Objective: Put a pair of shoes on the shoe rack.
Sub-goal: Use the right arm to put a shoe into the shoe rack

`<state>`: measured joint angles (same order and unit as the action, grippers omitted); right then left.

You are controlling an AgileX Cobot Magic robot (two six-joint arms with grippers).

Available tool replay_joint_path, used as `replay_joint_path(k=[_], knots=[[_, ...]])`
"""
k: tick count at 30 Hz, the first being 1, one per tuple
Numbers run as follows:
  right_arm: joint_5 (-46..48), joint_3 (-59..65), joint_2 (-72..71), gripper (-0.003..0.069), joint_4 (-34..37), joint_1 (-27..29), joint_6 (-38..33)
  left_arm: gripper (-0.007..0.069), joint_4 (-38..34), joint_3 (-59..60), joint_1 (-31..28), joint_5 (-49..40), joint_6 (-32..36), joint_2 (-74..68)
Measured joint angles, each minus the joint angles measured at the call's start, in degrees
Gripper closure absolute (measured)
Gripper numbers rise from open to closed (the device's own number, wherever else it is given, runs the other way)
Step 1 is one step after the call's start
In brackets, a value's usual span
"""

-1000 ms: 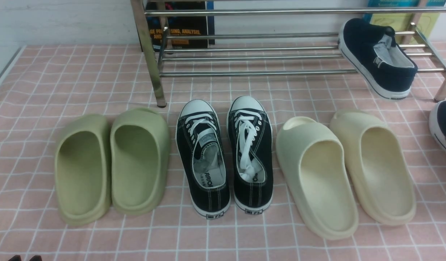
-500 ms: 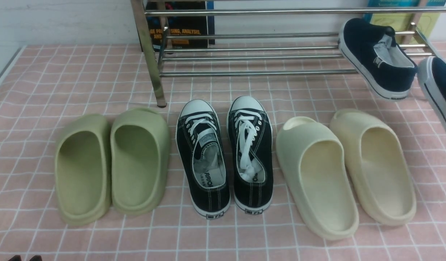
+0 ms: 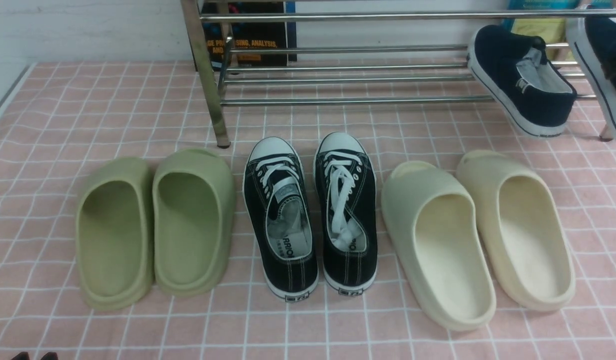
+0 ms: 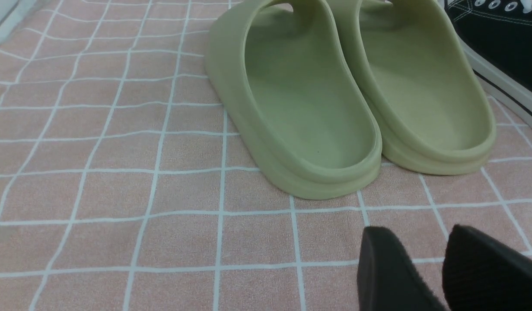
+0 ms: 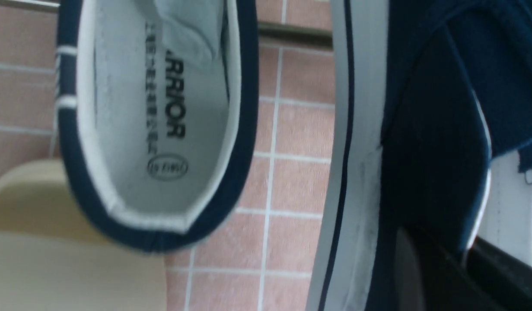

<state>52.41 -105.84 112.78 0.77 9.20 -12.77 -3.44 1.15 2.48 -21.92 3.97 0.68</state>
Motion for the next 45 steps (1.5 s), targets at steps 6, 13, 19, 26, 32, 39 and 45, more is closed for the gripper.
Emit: replay_joint_path(k=[6,13,19,26,32,39,45], knots=[[1.0,-7.4,6.0,0.0632,0.0,0.0,-2.4,0.0385,0.0,0.0,0.0,0.0,0.0,0.0],[-1.1,-12.0,10.8,0.0633,1.1,-0.1,-6.1,0.0385,0.0,0.0,0.0,0.0,0.0,0.0],[-1.7,-12.5,12.4,0.0633,2.2,-1.3,-8.2,0.0385,0.0,0.0,0.0,0.0,0.0,0.0],[-3.5,-12.5,13.7,0.0620,1.9,-2.0,-8.2,0.0385,0.0,0.0,0.0,0.0,0.0,0.0],[-6.0,-12.7,13.7,0.0533,2.1,-2.0,-8.3,0.0385,0.0,0.0,0.0,0.0,0.0,0.0],[-6.4,-12.9,13.3,0.0318,4.6,-2.0,-8.4,0.0385,0.0,0.0,0.0,0.0,0.0,0.0],[-1.4,-12.9,8.1,0.0288,5.3,-1.9,-8.4,0.0385,0.0,0.0,0.0,0.0,0.0,0.0]])
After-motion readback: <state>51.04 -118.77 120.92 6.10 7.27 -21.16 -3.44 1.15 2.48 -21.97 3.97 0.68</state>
